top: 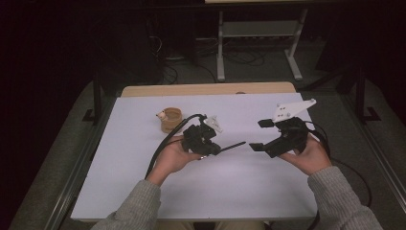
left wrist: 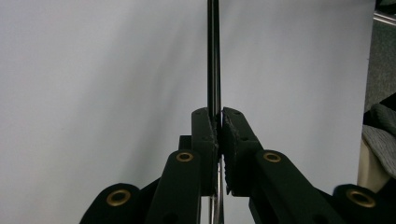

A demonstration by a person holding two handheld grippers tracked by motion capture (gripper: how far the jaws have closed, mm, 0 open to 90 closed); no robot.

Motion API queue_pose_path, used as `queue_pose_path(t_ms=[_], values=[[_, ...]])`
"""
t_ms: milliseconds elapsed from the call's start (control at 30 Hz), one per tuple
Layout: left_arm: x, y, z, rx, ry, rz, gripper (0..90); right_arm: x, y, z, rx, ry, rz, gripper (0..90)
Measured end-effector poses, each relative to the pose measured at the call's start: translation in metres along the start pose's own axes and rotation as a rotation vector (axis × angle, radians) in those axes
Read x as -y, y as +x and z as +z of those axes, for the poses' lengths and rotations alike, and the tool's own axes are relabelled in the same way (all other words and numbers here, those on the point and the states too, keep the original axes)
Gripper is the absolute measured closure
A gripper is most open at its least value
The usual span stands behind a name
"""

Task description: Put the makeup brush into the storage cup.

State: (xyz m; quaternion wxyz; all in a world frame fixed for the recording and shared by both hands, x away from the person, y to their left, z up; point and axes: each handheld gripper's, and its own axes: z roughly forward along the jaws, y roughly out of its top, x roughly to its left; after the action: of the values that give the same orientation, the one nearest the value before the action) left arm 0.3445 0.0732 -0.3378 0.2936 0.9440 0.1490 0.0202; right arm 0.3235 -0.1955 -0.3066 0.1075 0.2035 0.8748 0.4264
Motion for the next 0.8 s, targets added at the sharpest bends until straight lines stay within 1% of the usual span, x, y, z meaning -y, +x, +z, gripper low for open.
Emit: queue_pose_path(t_ms=[33, 100, 167, 233, 333, 467, 567, 633, 700, 800], values=[[0.001, 0.0, -0.001, -0.003, 0.001, 0.002, 84.0, -0.008, 0.001, 0.003, -0.013, 0.011, -0.021, 17.4], [0.004, 0.001, -0.003, -0.002, 0.006, 0.007, 84.0, -0.011, 0.001, 0.004, -0.017, 0.018, -0.028, 17.5], [0.007, 0.002, -0.007, -0.003, 0.005, 0.007, 83.9, -0.018, 0.002, 0.008, -0.028, 0.027, -0.048, 18.3], [0.01, 0.002, -0.011, -0.002, 0.002, 0.014, 83.9, -0.027, 0.003, 0.014, -0.046, 0.038, -0.068, 18.5], [0.013, 0.003, -0.015, 0.001, -0.001, 0.018, 84.0, -0.032, 0.003, 0.017, -0.059, 0.042, -0.074, 18.8], [0.019, 0.004, -0.02, 0.004, 0.003, 0.028, 84.0, -0.04, 0.004, 0.024, -0.091, 0.052, -0.09, 19.1], [0.022, 0.005, -0.023, 0.014, -0.002, 0.032, 83.9, -0.046, 0.007, 0.03, -0.12, 0.068, -0.106, 20.4], [0.024, 0.004, -0.024, 0.014, 0.0, 0.035, 83.9, -0.051, 0.009, 0.036, -0.138, 0.092, -0.132, 21.1], [0.026, 0.004, -0.025, 0.021, 0.0, 0.042, 83.9, -0.052, 0.01, 0.037, -0.142, 0.097, -0.136, 21.5], [0.029, 0.004, -0.026, 0.024, 0.007, 0.053, 83.9, -0.058, 0.013, 0.042, -0.156, 0.104, -0.159, 22.7]])
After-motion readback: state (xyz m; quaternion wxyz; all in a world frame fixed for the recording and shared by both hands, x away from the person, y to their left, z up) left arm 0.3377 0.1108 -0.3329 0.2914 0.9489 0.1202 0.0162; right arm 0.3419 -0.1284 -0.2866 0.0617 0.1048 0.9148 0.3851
